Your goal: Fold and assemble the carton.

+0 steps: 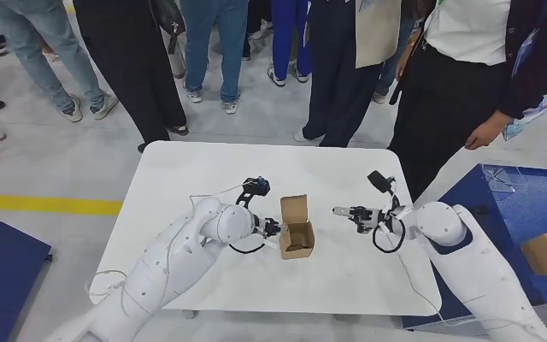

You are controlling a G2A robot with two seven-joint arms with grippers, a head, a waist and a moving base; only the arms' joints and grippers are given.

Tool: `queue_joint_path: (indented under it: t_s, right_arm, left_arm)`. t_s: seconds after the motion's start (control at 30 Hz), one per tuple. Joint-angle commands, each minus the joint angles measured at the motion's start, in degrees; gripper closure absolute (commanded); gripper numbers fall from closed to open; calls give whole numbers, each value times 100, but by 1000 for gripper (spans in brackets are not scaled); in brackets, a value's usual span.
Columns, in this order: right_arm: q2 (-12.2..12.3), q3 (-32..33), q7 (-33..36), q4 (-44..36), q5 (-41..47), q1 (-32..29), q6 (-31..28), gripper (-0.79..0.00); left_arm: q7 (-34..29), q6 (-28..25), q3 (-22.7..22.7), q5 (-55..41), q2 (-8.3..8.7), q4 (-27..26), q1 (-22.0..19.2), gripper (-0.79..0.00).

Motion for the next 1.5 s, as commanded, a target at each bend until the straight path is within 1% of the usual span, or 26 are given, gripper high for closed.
queue_joint_path:
  t_s: [0.0, 0.23, 0.43, 0.6, 0.9, 1.2, 1.27, 1.33, 1.4, 1.47]
  right_arm:
    - [-11, -92, 1, -70, -247, 2, 8, -785]
    - [-111, -515, 5, -198, -681, 71, 156, -785]
    - [-228, -878, -99, -209, -976, 173, 250, -785]
    - [-322, -1088, -209, -194, -1134, 283, 296, -785]
    - [-464, -1510, -320, -215, -1817, 387, 487, -785]
    - [-551, -1504, -299, -138, -1813, 472, 467, -785]
    - [-548, -1436, -299, -107, -1828, 491, 440, -785]
    - [-543, -1335, -335, -75, -1789, 509, 395, -785]
    - [-529, -1202, -348, -58, -1716, 522, 310, -785]
    - [-497, -1009, -339, -85, -1604, 508, 184, -785]
  left_arm:
    - [24, 16, 71, -42, -69, 161, -70, -785]
    - [60, -41, 277, -97, -275, 640, -227, -785]
    - [71, -73, 356, -144, -415, 884, -320, -785]
    - [94, -80, 351, -168, -493, 1018, -357, -785]
    - [85, 17, 308, -125, -590, 1205, -378, -785]
    - [77, 27, 359, -110, -741, 1471, -448, -785]
    - [154, 41, 278, -126, -746, 1445, -473, -785]
    - [208, 9, 105, -199, -711, 1316, -464, -785]
    - [218, 6, -129, -176, -629, 1117, -442, -785]
    - [270, 24, -456, -68, -500, 777, -371, -785]
